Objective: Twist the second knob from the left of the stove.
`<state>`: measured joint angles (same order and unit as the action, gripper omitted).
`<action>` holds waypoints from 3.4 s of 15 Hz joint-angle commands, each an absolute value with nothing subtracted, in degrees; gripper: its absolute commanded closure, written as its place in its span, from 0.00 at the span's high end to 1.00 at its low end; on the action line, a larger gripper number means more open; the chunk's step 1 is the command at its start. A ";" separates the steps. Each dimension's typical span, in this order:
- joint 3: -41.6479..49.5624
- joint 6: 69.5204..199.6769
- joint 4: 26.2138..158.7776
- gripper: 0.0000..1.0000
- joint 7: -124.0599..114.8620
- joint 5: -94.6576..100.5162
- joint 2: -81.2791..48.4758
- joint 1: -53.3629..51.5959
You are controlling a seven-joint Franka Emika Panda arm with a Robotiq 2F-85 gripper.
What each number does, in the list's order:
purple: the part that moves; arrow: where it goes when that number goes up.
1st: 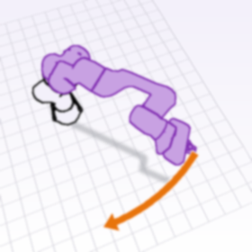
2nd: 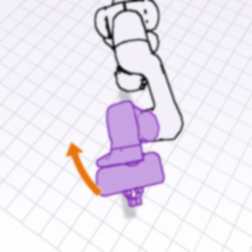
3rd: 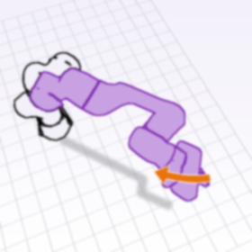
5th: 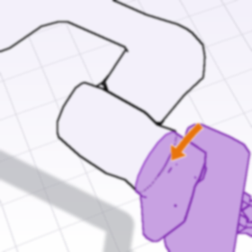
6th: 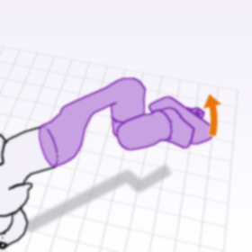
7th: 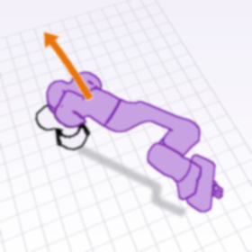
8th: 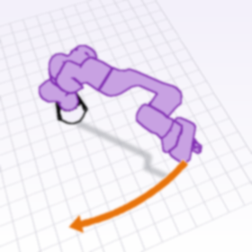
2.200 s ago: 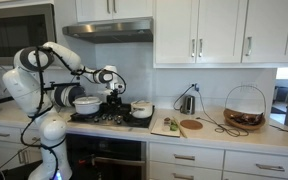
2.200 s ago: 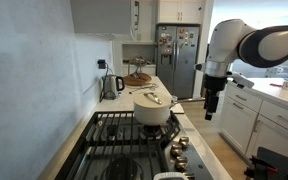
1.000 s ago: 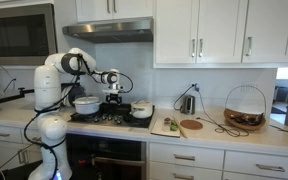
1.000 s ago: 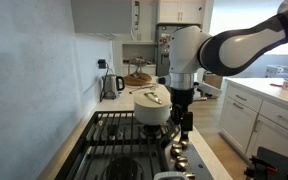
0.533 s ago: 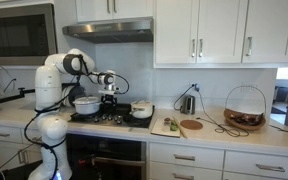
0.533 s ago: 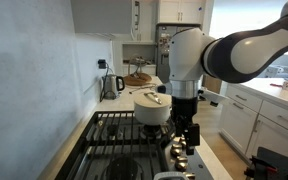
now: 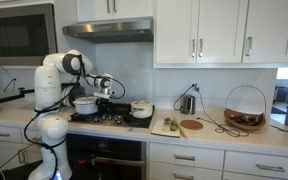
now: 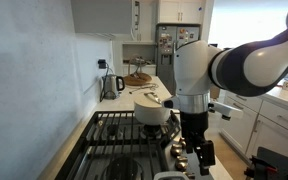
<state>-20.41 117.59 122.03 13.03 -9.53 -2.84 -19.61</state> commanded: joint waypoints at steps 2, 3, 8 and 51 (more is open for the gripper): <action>-20.57 121.15 126.09 1.00 11.82 -9.83 -0.79 -19.95; -20.57 121.63 126.31 1.00 11.59 -9.01 -0.81 -20.03; -20.62 122.97 125.44 1.00 10.58 -5.30 -2.11 -20.43; -21.14 127.62 124.58 0.32 7.66 -2.17 -6.41 -21.95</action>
